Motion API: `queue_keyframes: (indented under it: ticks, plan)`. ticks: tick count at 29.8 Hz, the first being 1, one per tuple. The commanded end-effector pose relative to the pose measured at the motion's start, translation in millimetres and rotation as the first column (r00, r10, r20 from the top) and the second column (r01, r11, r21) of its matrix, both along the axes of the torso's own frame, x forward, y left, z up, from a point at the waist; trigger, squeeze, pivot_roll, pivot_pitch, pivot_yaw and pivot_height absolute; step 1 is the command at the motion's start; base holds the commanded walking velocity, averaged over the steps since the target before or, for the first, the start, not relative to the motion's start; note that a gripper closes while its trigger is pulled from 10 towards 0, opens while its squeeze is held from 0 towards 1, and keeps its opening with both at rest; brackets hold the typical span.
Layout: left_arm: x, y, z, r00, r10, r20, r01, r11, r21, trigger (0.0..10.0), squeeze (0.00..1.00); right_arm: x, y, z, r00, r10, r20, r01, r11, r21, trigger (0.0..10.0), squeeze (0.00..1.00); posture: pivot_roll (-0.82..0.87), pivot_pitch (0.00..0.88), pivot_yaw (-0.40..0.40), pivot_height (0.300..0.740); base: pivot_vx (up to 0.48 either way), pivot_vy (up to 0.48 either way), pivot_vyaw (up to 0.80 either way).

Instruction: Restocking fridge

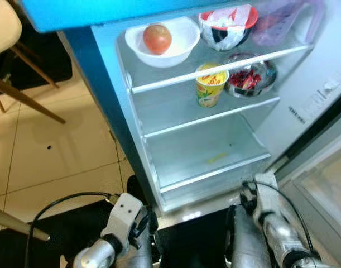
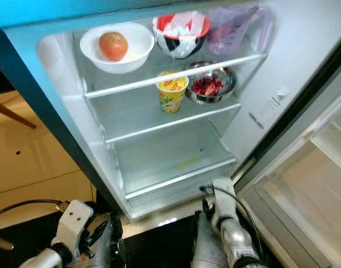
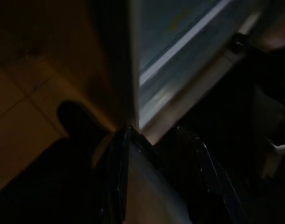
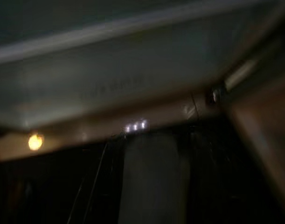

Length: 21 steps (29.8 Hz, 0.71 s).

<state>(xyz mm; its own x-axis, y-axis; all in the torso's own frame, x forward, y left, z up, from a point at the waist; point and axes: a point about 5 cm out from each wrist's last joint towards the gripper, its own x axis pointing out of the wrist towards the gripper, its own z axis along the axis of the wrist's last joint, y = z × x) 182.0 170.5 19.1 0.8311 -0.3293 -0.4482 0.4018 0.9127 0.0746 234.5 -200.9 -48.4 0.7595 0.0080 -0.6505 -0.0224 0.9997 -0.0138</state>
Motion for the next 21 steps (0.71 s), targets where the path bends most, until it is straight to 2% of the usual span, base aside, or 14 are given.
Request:
queue_keyframes:
  ticks: [1, 2, 3, 5, 7, 8, 11, 14, 17, 21]
  plan:
    - [-4.2, 8.5, -9, 0.998, 0.065, -0.018, -0.064, 0.997, 0.036, 10.0, 0.0, -12.3, -0.6, -8, 0.999, -0.02, -0.043, 0.021, 1.0, 0.014, 10.0, 0.0, 0.02, 0.12, -0.025, 0.55, 0.0, 0.0, 0.0]
    - [-3.5, 18.8, -14, 0.989, 0.15, -0.007, -0.149, 0.985, 0.085, 10.0, 0.0, -24.1, -1.2, -16, 0.997, -0.028, -0.078, 0.029, 0.999, 0.016, 10.0, 0.0, 0.01, 0.112, -0.028, 0.55, 0.0, 0.0, 0.0]
    - [-4.0, 32.6, -20, 0.969, 0.247, 0.028, -0.248, 0.954, 0.17, 10.0, 0.0, -38.0, -4.4, -23, 0.99, -0.04, -0.132, 0.039, 0.999, -0.009, 10.0, 0.0, 0.01, 0.1, -0.031, 0.55, 0.0, 0.0, 0.0]
    - [-7.3, 52.9, -26, 0.92, 0.385, 0.073, -0.39, 0.888, 0.243, 10.0, 0.0, -58.3, -10.2, -33, 0.979, -0.062, -0.194, 0.055, 0.998, -0.041, 10.0, 0.0, 0.01, 0.095, -0.033, 0.55, 0.0, 0.0, 0.0]
    - [-6.3, 61.0, -26, 0.894, 0.437, 0.1, -0.447, 0.856, 0.26, 10.0, 0.0, -64.3, -13.3, -35, 0.976, -0.075, -0.205, 0.067, 0.997, -0.048, 10.0, 0.0, 0.01, 0.09, -0.038, 0.55, 0.0, 0.0, 0.0]
    - [-6.3, 61.0, -26, 0.894, 0.437, 0.1, -0.447, 0.856, 0.26, 10.0, 0.0, -64.3, -13.3, -35, 0.976, -0.075, -0.205, 0.067, 0.997, -0.048, 10.0, 0.0, 0.01, 0.09, -0.038, 0.55, 0.0, 0.0, 0.0]
    - [2.6, 75.0, -22, 0.834, 0.531, 0.149, -0.551, 0.792, 0.261, 10.0, 0.0, -66.5, -18.8, -34, 0.975, -0.099, -0.197, 0.09, 0.995, -0.054, 10.0, 0.0, 0.01, 0.08, -0.037, 0.55, 0.0, 0.0, 0.0]
    - [3.6, 76.4, -27, 0.836, 0.531, 0.139, -0.548, 0.791, 0.272, 10.0, 0.0, -64.7, -21.2, -33, 0.975, -0.121, -0.186, 0.114, 0.992, -0.048, 10.0, 0.0, 0.0, 0.078, -0.037, 0.55, 0.0, 0.0, 0.0]
    - [0.9, 68.7, -37, 0.859, 0.5, 0.11, -0.509, 0.813, 0.282, 10.0, 0.0, -59.0, -21.3, -30, 0.978, -0.136, -0.159, 0.131, 0.991, -0.039, 10.0, 0.0, -0.01, 0.079, -0.034, 0.55, 0.0, 0.0, 0.0]
    - [-1.3, 59.3, -42, 0.868, 0.487, 0.1, -0.495, 0.826, 0.27, 10.0, 0.0, -55.7, -18.8, -28, 0.98, -0.139, -0.14, 0.135, 0.99, -0.034, 10.0, 0.0, -0.01, 0.083, -0.033, 0.564, 0.0, 0.0, 0.0]
